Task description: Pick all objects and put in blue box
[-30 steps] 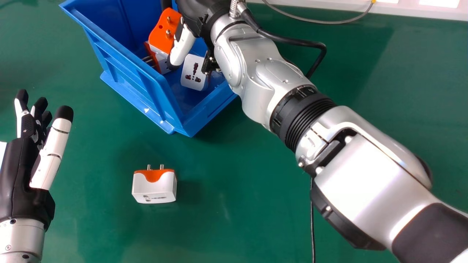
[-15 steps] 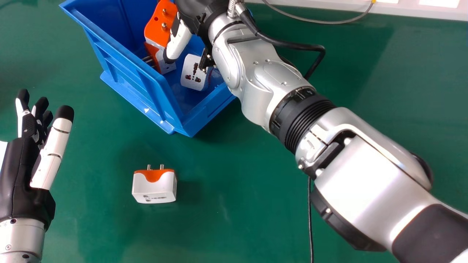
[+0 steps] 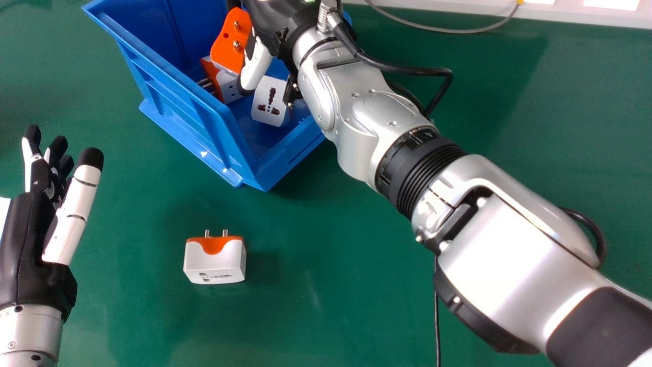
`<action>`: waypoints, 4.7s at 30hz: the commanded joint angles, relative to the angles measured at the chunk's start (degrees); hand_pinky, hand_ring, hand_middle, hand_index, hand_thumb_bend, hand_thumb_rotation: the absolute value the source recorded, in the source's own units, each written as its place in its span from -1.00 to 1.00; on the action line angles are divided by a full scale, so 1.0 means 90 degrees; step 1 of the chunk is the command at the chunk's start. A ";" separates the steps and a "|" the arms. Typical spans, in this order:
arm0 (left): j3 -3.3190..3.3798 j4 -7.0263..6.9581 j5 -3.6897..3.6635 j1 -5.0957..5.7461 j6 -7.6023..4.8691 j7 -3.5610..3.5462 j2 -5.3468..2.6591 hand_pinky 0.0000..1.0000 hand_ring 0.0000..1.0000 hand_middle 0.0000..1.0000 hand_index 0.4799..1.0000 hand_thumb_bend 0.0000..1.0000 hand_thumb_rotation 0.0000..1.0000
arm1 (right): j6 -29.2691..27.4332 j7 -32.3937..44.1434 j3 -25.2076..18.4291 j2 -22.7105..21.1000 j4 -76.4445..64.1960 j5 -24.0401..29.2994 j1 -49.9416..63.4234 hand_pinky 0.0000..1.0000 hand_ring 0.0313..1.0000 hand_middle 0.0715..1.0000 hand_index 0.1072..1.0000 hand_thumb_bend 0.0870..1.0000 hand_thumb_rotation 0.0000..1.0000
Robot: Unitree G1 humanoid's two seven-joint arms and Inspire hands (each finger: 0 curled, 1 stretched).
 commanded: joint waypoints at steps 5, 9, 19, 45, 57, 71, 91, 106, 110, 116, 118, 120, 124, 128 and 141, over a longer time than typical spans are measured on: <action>0.0044 -0.0166 0.0022 0.0022 0.0009 0.0028 0.0077 1.00 1.00 1.00 1.00 0.12 0.45 | 0.0037 0.0019 0.0170 -0.0003 -0.0210 -0.0176 -0.0174 1.00 1.00 1.00 1.00 0.63 0.05; 0.0047 -0.0140 0.0019 0.0003 0.0011 0.0021 0.0082 1.00 1.00 1.00 1.00 0.12 0.45 | 0.0009 0.0085 0.0226 -0.0057 -0.0236 -0.0230 -0.0172 1.00 1.00 1.00 1.00 0.77 0.13; 0.0058 -0.0160 -0.0027 0.0010 0.0026 0.0001 0.0074 1.00 1.00 1.00 1.00 0.11 0.44 | 0.0078 0.0194 0.0347 -0.0087 -0.0253 -0.0342 -0.0177 1.00 1.00 1.00 1.00 0.99 0.28; 0.0069 -0.0193 -0.0003 0.0055 0.0055 0.0004 0.0073 1.00 1.00 1.00 1.00 0.12 0.44 | 0.0043 0.0737 0.0584 -0.0220 -0.0285 -0.0466 -0.0118 1.00 1.00 1.00 1.00 1.00 0.29; 0.0057 -0.0049 -0.0005 0.0041 -0.0174 -0.0078 0.0081 1.00 1.00 1.00 1.00 0.19 0.47 | -0.0231 0.0666 0.0713 -0.0418 -0.0301 -0.0620 0.0010 1.00 1.00 1.00 1.00 1.00 0.30; 0.0041 0.0057 0.0009 -0.0007 -0.0226 -0.0119 0.0074 1.00 1.00 1.00 1.00 0.18 0.49 | -0.0183 0.0418 0.0536 -0.0517 -0.0515 -0.0598 0.0179 1.00 1.00 1.00 1.00 1.00 0.29; 0.0039 0.0064 -0.0069 -0.0016 -0.0242 -0.0195 0.0071 1.00 1.00 1.00 1.00 0.23 0.51 | -0.0380 -0.0371 -0.0220 -0.2072 -0.5445 -0.0704 0.3573 1.00 1.00 1.00 1.00 0.82 -0.48; 0.0052 0.0066 -0.0012 -0.0028 -0.0244 -0.0140 0.0084 1.00 1.00 1.00 1.00 0.26 0.52 | -0.1407 -0.0361 -0.0981 -0.3272 -0.8849 -0.0710 0.6938 1.00 1.00 1.00 1.00 0.54 -0.39; 0.0047 0.0086 -0.0001 -0.0052 -0.0245 -0.0115 0.0085 1.00 1.00 1.00 1.00 0.25 0.53 | -0.2103 -0.0593 -0.1102 -0.3476 -0.8758 -0.0715 0.7312 1.00 1.00 1.00 1.00 0.51 -0.35; 0.0040 0.0101 0.0009 -0.0090 -0.0232 -0.0056 0.0059 1.00 1.00 1.00 1.00 0.25 0.53 | -0.3738 -0.0565 -0.1210 -0.4425 -0.8465 -0.0644 0.7637 0.97 1.00 1.00 1.00 0.45 -0.35; 0.0039 0.0109 0.0006 -0.0092 -0.0239 -0.0050 0.0052 1.00 1.00 1.00 1.00 0.25 0.53 | -0.4051 -0.0473 -0.1274 -0.4618 -0.8467 -0.0633 0.7690 0.96 1.00 1.00 1.00 0.44 -0.35; 0.0038 0.0121 0.0000 -0.0096 -0.0254 -0.0051 0.0048 1.00 1.00 1.00 1.00 0.25 0.53 | -0.4358 -0.0422 -0.1336 -0.4840 -0.8484 -0.0713 0.7748 0.97 1.00 1.00 1.00 0.44 -0.35; 0.0045 0.0165 -0.0006 -0.0125 -0.0266 -0.0043 0.0046 1.00 1.00 1.00 1.00 0.23 0.53 | -0.4930 -0.0277 -0.1392 -0.5199 -0.8465 -0.0859 0.7759 0.98 1.00 1.00 1.00 0.43 -0.34; 0.0056 0.0161 -0.0008 -0.0144 -0.0238 -0.0012 0.0035 1.00 1.00 1.00 1.00 0.23 0.53 | -0.5433 0.0076 -0.1396 -0.5438 -0.8409 -0.0845 0.7627 0.99 1.00 1.00 1.00 0.42 -0.32; 0.0041 0.0156 -0.0054 -0.0170 -0.0207 0.0045 0.0014 1.00 1.00 1.00 1.00 0.21 0.52 | -0.6445 0.1261 -0.1074 -0.4844 -0.7623 -0.0256 0.6976 1.00 1.00 1.00 1.00 0.40 -0.36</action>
